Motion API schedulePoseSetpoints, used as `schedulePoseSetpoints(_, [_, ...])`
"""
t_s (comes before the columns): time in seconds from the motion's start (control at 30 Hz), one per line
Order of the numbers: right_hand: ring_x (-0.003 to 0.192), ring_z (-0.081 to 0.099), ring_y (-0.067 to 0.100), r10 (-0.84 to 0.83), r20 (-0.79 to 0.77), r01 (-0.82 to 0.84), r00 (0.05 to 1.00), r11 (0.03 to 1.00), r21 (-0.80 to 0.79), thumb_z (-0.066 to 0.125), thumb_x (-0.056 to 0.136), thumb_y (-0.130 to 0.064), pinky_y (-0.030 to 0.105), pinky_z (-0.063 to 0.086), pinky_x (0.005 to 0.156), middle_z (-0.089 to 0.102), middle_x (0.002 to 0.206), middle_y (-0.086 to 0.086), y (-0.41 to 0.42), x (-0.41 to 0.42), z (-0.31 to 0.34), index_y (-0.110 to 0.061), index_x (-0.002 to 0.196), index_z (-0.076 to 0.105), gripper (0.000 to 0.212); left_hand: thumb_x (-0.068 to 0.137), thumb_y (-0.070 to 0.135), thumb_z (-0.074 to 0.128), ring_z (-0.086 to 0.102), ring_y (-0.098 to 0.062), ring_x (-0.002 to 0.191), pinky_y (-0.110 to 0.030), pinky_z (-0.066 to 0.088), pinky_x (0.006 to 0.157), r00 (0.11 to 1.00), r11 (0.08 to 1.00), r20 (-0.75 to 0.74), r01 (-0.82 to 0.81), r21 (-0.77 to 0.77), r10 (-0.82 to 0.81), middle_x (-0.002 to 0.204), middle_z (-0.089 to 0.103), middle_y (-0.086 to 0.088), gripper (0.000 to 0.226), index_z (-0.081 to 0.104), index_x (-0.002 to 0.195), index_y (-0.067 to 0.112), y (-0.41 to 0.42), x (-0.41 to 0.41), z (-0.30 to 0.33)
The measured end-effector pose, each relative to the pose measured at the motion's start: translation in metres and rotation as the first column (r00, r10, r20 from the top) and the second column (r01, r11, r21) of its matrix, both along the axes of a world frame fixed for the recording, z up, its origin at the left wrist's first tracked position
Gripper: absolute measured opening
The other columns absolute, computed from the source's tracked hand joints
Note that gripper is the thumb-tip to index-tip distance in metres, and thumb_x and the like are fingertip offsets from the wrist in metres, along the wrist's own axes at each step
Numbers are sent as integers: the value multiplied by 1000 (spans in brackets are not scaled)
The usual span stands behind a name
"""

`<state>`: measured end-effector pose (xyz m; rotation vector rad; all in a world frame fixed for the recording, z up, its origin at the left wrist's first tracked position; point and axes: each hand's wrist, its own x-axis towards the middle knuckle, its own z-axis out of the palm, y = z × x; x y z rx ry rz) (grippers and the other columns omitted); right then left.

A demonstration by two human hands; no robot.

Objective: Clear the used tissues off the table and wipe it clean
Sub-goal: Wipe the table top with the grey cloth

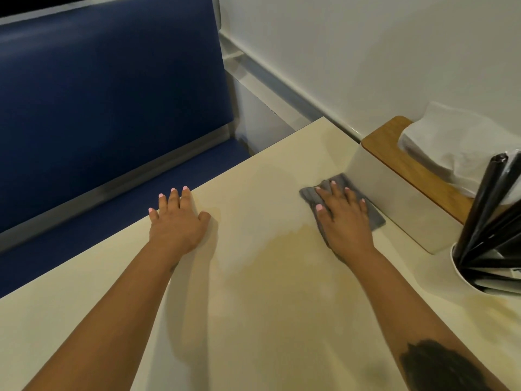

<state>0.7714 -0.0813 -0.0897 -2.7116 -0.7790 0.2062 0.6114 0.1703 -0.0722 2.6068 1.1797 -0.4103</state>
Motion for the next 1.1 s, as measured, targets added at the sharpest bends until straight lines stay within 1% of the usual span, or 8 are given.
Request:
schedulePoseSetpoints(0.13, [145,-12,25,50,-9,-51,999,981,-189,5,95,-52,49,-10,114,-9,159,-2,-7,-3,-6,-40,148,2,55,98,44,24,-9,-30,145,-49,-2,116,1000,1000,6,-6,-10,6,158,-5,-7,65,-4,150,18,0,0,-1])
schedulePoseSetpoints(0.23, [144,-17,26,73,-40,-79,996,985,-155,-2,92,-58,50,-15,112,-12,159,-4,9,-18,-3,-44,147,-1,57,97,48,24,-9,-30,145,-49,-2,116,1000,1000,11,-8,-6,8,158,-4,-7,66,-3,150,18,-1,2,-1])
schedulePoseSetpoints(0.37, [141,-22,14,207,-2,-205,978,971,-124,-16,83,-60,42,-20,110,-17,154,-14,-10,-52,-8,-48,145,-3,64,97,50,23,-7,-30,145,-49,-2,115,1000,1000,26,4,5,-4,158,-3,-7,67,-2,150,18,1,-2,-3])
schedulePoseSetpoints(0.53, [143,-21,22,118,-2,-116,993,972,-202,-12,84,-57,47,-16,112,-19,156,-6,-22,-40,-8,-45,144,-11,61,99,45,23,-8,-29,145,-49,-3,115,999,999,49,14,-34,-12,158,-3,-7,63,0,150,17,6,-5,-4])
schedulePoseSetpoints(0.67, [143,-19,29,114,-12,-114,993,971,-211,8,99,-48,55,-13,112,-17,158,0,13,-33,-4,-42,147,-8,50,99,42,25,-7,-32,144,-50,-2,114,999,1000,45,29,-8,-29,158,1,-8,60,5,150,16,6,-8,1])
schedulePoseSetpoints(0.8, [143,-22,23,315,14,-307,949,932,-193,-13,86,-60,50,-17,111,-19,157,-6,-3,-52,-7,-49,141,-16,56,99,43,24,-6,-33,144,-51,-2,115,999,999,25,38,31,-38,158,3,-9,61,6,150,16,3,-15,3])
schedulePoseSetpoints(0.87, [143,-23,20,338,-4,-332,941,925,-185,-20,81,-65,48,-17,112,-21,155,-10,-21,-52,-9,-52,139,-17,60,99,44,24,-5,-33,144,-51,-2,114,999,998,10,39,48,-39,158,3,-9,61,5,150,16,3,-18,3])
schedulePoseSetpoints(1.1, [143,-20,32,145,-2,-141,989,960,-243,12,100,-47,61,-11,111,-20,157,1,19,-37,-4,-43,146,-11,52,98,48,27,-3,-34,144,-51,3,116,1000,1000,19,9,22,-10,158,0,-9,66,2,150,17,1,-24,1])
